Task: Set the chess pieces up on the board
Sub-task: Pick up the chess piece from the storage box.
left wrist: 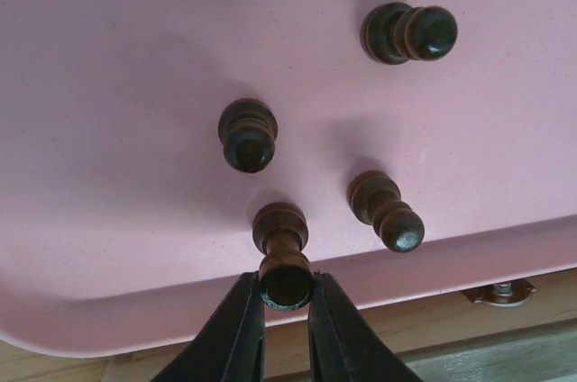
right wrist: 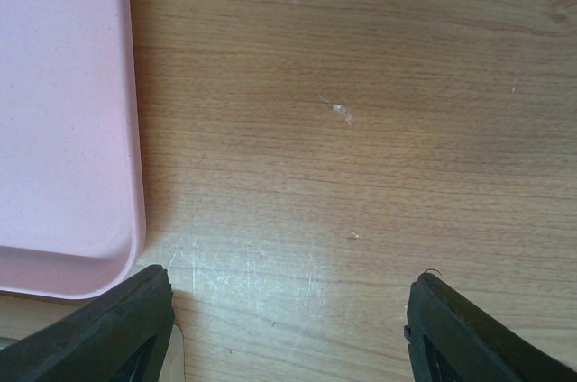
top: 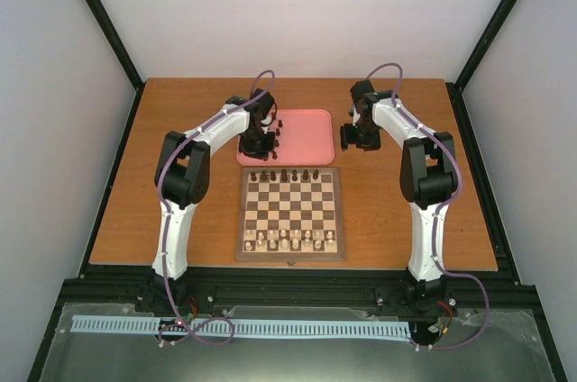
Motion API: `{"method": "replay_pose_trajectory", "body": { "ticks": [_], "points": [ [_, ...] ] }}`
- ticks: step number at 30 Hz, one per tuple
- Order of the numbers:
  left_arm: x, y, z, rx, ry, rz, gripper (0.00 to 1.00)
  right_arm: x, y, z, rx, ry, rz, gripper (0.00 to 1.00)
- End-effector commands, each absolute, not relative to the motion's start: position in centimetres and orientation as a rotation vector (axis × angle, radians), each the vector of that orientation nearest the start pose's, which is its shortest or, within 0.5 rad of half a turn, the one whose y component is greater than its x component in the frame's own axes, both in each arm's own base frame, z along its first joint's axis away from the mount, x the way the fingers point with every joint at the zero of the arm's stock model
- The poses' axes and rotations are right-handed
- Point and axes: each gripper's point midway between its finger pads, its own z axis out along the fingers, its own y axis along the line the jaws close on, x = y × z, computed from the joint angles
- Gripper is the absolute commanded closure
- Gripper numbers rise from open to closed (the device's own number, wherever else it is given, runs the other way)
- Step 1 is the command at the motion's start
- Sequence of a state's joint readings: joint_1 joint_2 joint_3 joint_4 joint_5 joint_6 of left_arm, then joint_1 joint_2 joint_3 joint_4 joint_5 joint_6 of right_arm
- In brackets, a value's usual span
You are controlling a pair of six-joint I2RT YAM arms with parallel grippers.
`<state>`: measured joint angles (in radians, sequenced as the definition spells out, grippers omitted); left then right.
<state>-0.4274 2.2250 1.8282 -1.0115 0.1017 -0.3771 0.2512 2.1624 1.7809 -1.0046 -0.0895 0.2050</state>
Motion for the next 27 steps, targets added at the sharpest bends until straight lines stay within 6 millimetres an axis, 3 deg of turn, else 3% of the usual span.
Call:
{"method": "replay_pose_trajectory", "body": {
  "ticks": [1, 8, 18, 23, 25, 27],
  "points": [
    [43.0, -21.7, 5.0, 0.088, 2.989, -0.261, 0.88, 44.7, 12.7, 6.1, -0.082, 2.959, 0.183, 0.29],
    [42.9, -21.4, 6.7, 0.099, 2.973, -0.252, 0.92, 44.7, 12.8, 6.2, -0.081, 2.956, 0.188, 0.29],
    [42.7, -20.9, 13.2, 0.146, 2.893, -0.228, 0.91, 44.8, 12.8, 6.6, -0.080, 2.947, 0.198, 0.29],
    [42.0, -23.4, 15.8, 0.241, 2.845, -0.254, 0.91, 45.0, 12.6, 7.0, -0.071, 2.934, 0.182, 0.29],
    [41.6, -25.5, 16.7, 0.303, 2.819, -0.282, 0.91, 45.0, 12.8, 7.1, -0.068, 2.932, 0.193, 0.29],
    [40.9, -27.8, 17.1, 0.375, 2.797, -0.321, 0.91, 45.2, 11.6, 7.0, -0.024, 2.935, 0.190, 0.29]
  ]
}}
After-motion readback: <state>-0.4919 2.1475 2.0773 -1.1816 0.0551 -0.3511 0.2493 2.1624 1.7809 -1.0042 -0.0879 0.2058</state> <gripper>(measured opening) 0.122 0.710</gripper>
